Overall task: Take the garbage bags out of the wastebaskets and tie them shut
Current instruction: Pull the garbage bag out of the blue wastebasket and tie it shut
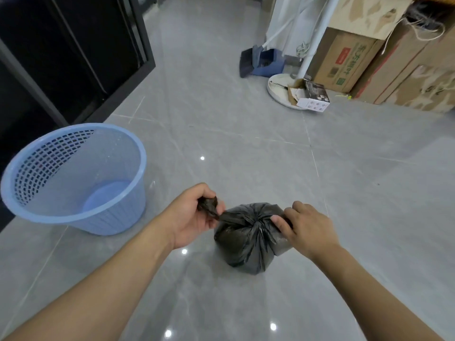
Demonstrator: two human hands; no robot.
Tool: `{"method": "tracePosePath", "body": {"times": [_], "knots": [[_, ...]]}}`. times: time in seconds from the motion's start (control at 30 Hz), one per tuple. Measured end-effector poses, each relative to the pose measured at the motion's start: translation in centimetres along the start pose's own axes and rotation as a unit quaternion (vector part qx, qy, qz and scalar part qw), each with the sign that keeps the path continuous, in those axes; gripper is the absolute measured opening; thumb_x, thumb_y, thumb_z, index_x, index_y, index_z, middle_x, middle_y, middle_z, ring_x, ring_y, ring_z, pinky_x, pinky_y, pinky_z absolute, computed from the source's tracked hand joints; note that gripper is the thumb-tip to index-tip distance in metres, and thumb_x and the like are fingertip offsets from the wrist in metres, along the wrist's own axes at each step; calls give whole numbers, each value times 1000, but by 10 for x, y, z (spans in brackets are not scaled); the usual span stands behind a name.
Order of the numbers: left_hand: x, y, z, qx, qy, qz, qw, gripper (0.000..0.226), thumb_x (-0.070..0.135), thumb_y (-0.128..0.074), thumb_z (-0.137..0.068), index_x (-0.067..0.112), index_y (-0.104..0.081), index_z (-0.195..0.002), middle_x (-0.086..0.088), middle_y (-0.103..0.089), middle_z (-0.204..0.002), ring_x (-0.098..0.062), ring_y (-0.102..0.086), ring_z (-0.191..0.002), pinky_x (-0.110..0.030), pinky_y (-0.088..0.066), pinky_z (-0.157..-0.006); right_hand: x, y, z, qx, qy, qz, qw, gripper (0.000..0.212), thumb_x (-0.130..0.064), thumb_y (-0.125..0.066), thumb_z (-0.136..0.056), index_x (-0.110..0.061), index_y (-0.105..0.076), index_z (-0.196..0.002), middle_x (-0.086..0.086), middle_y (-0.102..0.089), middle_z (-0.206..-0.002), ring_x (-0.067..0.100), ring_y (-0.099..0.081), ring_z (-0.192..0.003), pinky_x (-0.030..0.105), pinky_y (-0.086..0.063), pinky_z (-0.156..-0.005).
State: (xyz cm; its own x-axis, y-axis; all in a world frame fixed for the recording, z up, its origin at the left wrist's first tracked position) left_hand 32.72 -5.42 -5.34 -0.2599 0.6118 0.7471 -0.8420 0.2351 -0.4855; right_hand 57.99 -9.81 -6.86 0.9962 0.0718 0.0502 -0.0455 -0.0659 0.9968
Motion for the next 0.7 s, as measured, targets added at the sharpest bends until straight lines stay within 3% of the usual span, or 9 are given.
{"method": "tracePosePath", "body": {"times": [0.07, 0.1, 0.17, 0.23, 0.3, 0.37, 0.5, 0.6, 0.7], "knots": [[1, -8, -2, 55, -2, -204, 978, 17, 29, -50, -70, 19, -41, -58, 1, -44, -53, -18, -34, -53, -29, -28, -52, 1, 3, 2, 6, 6, 22, 1000, 58, -70, -7, -86, -26, -45, -82, -9, -52, -75, 15, -54, -78, 26, -28, -53], [2, -8, -2, 88, -11, -342, 936, 20, 36, -51, -70, 20, -41, -62, 4, -44, -54, -17, -36, -54, -29, -29, -52, 2, 6, 2, 7, 9, 24, 1000, 58, -69, -4, -85, -25, -42, -83, -8, -53, -72, 15, -53, -75, 28, -28, -52], [-1, -8, -3, 93, -42, -611, 785, 30, 51, -51, -73, 22, -45, -74, 9, -56, -64, -12, -48, -60, -30, -37, -56, 3, 14, 1, 14, 33, 27, 999, 58, -67, -8, -87, -21, -43, -82, -6, -56, -65, 18, -54, -70, 29, -29, -49], [-3, -12, -2, 64, -79, -763, 639, 38, 61, -46, -75, 24, -50, -74, 7, -58, -67, -11, -52, -63, -29, -36, -58, 2, 21, 1, 36, 87, 35, 995, 56, -63, -19, -92, -17, -49, -81, -3, -57, -59, 21, -54, -62, 29, -30, -45], [-3, -19, -2, 51, -123, -814, 566, 52, 67, -37, -78, 21, -49, -58, 6, -54, -56, -12, -48, -57, -32, -32, -65, 2, 28, -1, 60, 121, 27, 991, 53, -58, -26, -94, -14, -52, -80, -2, -56, -56, 22, -52, -54, 28, -31, -42], [0, -23, -2, 76, -166, -813, 553, 66, 74, -26, -78, 19, -46, -47, 7, -49, -45, -11, -47, -52, -35, -31, -74, 5, 32, -2, 65, 118, 10, 991, 53, -56, -25, -94, -12, -51, -79, -3, -52, -50, 22, -51, -48, 26, -28, -39], [1, -6, 2, 104, -125, -784, 600, 76, 79, -18, -80, 17, -43, -43, 6, -46, -39, -8, -50, -50, -34, -30, -81, 30, 24, 4, 14, 49, -2, 999, 63, -67, -8, -89, -16, -46, -89, -5, -45, -50, 23, -52, -49, 30, -30, -44], [-10, 13, 3, 82, -35, -774, 627, 59, 67, -27, -84, 21, -37, -49, 6, -43, -45, -12, -52, -58, -35, -30, -82, 36, 9, 13, -61, 29, 4, 998, 64, -70, -1, -83, -20, -41, -89, -5, -45, -54, 19, -48, -55, 32, -32, -50], [-17, 19, 4, 59, 31, -731, 679, 31, 44, -41, -79, 22, -42, -58, 8, -47, -60, -12, -45, -79, -33, -28, -80, 22, 7, 14, -110, 11, 64, 992, 58, -68, -11, -91, -20, -42, -76, -5, -48, -58, 21, -51, -60, 32, -35, -52]]}}
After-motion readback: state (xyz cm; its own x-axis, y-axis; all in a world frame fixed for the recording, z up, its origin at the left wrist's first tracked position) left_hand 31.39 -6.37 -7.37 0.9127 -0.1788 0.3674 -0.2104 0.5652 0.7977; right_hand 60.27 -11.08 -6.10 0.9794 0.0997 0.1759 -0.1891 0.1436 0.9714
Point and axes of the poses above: each hand's wrist, its own z-axis away from the middle knuckle, its own y-axis out of the back of the hand, x = y × z, the point moved 3 cm from there along -z, towards the middle knuckle
